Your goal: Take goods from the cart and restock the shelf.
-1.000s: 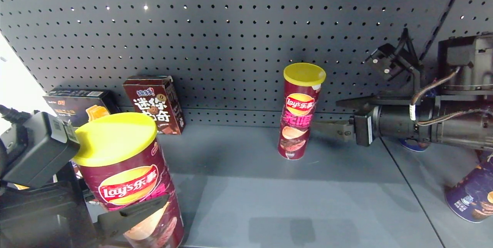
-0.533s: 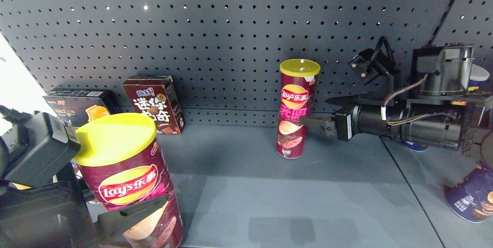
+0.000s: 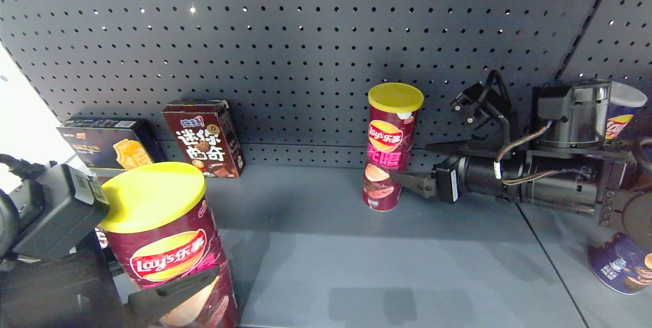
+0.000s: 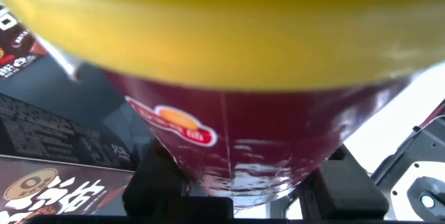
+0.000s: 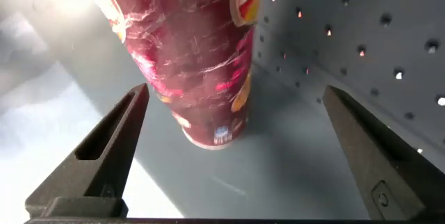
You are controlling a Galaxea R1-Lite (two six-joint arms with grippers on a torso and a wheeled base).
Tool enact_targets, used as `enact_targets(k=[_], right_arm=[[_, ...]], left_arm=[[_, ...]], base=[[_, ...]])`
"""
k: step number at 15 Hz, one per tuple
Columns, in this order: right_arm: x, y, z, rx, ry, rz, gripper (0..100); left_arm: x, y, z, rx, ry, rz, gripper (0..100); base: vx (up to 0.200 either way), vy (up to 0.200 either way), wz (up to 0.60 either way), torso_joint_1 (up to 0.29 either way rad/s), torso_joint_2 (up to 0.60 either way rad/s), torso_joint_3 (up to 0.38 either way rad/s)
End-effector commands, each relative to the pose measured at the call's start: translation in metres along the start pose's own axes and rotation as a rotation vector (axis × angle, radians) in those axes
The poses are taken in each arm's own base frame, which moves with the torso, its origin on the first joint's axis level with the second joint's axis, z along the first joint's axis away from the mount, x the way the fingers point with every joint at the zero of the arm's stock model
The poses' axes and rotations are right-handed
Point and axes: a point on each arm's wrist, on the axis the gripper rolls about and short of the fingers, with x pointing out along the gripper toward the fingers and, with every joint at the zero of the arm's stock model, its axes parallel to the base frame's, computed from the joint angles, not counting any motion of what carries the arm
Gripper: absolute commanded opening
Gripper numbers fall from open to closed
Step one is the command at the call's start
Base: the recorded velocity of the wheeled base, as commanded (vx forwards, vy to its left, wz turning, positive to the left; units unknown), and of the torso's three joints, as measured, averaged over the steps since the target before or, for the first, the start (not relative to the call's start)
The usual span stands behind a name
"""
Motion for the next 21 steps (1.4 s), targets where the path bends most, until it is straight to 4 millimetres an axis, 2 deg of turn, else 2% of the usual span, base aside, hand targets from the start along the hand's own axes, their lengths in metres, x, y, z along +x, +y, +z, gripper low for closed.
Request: enact_targets(k=[1,8,16,21], right_arm=[[-0.003,0.0,-0.001,0.0,0.001,-0.002,100],[0.002,0.007,-0.012,0.002,0.024,0.042,100],[0.034,0.005,-0.027,0.012,0.02,0.071,100],[0.057,0.001,-0.03,0.015,0.026,0.071,100]], left_arm=[[-0.001,0.0,0.0,0.0,-0.001,0.001,0],[-0.001,-0.001,-0.006,-0.001,0.011,-0.001,0],[-0.005,-0.001,-0.01,-0.037,0.011,0.002,0],[-0.004,-0.002,-0.012,-0.038,0.018,0.001,0]], base=[[0.0,0.0,0.0,0.0,0.0,0.0],[0.0,0.0,0.0,0.0,0.0,0.0],[0.0,0.0,0.0,0.0,0.0,0.0],[0.0,0.0,0.0,0.0,0.0,0.0]])
